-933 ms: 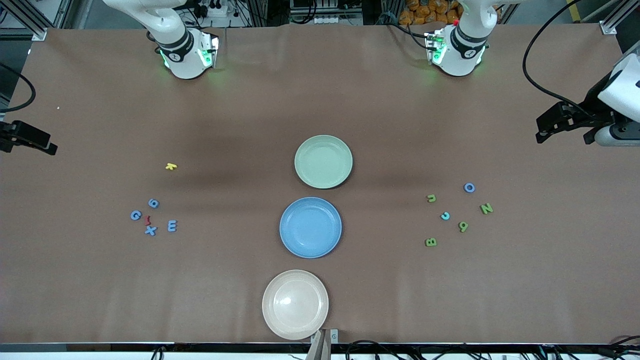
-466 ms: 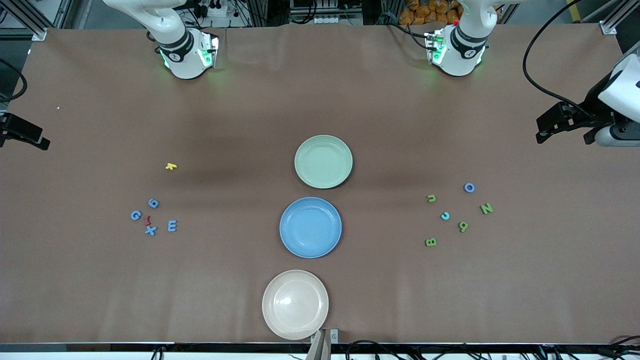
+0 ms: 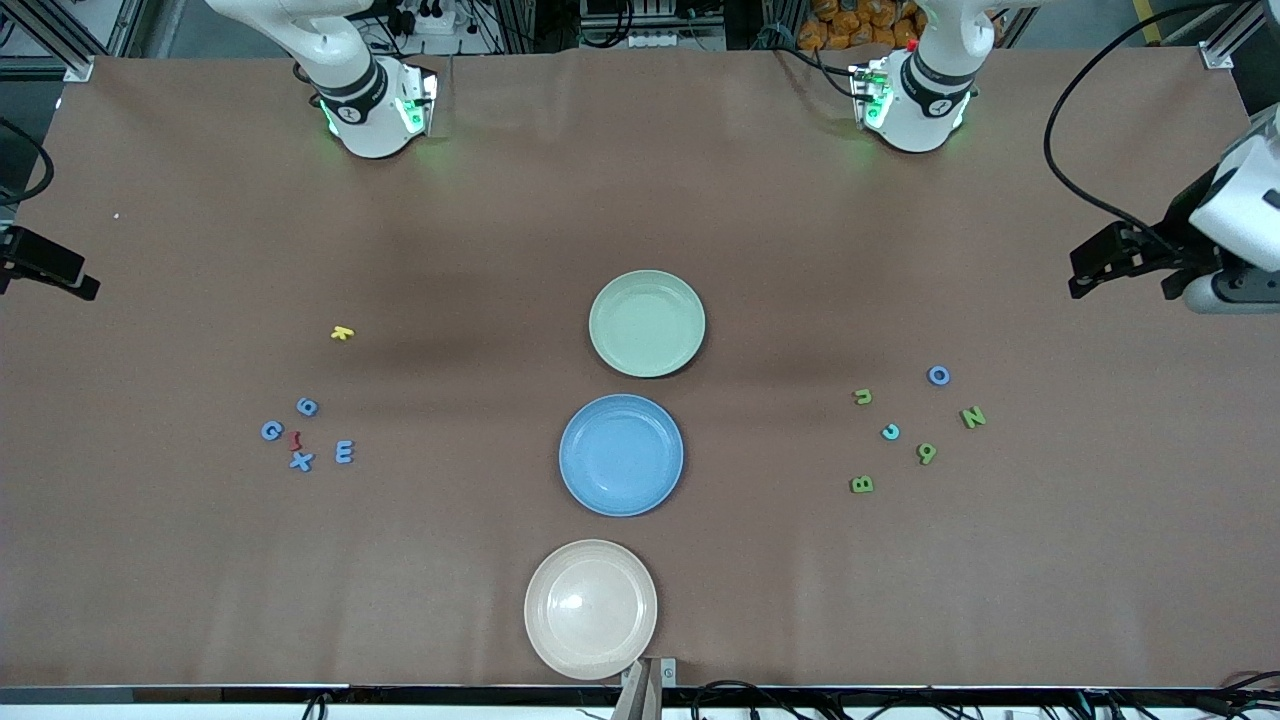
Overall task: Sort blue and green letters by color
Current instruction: 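Move both grippers out toward the foam letter piles, then lower the right gripper onto blue 3 while the left gripper lowers to green b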
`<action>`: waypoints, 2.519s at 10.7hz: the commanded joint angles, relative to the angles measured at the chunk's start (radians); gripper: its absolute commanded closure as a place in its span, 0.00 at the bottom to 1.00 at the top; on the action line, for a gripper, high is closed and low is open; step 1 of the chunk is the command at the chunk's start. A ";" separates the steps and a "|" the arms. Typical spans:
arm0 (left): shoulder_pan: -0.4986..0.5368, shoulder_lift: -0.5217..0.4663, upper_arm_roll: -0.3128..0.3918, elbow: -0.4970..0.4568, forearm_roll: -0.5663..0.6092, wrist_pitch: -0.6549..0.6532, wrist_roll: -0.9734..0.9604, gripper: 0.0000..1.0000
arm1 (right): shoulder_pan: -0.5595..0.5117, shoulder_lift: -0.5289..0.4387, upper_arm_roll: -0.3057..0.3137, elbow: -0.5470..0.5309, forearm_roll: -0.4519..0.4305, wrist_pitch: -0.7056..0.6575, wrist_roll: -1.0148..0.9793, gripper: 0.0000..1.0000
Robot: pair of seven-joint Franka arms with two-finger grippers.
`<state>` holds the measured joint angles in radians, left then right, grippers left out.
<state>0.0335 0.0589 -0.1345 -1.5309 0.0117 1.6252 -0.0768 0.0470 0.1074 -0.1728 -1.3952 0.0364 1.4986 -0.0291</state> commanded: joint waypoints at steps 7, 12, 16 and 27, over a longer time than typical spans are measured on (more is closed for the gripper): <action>-0.009 0.206 -0.002 -0.281 0.080 0.432 0.169 0.02 | 0.069 0.153 -0.002 -0.053 0.008 0.176 0.008 0.00; -0.006 0.353 -0.002 -0.357 0.079 0.689 0.372 0.05 | 0.106 0.248 0.033 -0.154 0.056 0.310 0.009 0.00; -0.004 0.438 -0.001 -0.339 0.151 0.771 0.479 0.06 | 0.077 0.272 0.055 -0.345 0.056 0.563 0.012 0.00; 0.003 0.614 -0.001 -0.232 0.139 0.869 0.476 0.22 | 0.036 0.485 0.091 -0.383 0.056 0.831 0.004 0.00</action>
<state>0.0320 0.6152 -0.1333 -1.8212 0.1448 2.4885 0.3914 0.0949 0.5477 -0.1017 -1.7860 0.0791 2.2752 -0.0271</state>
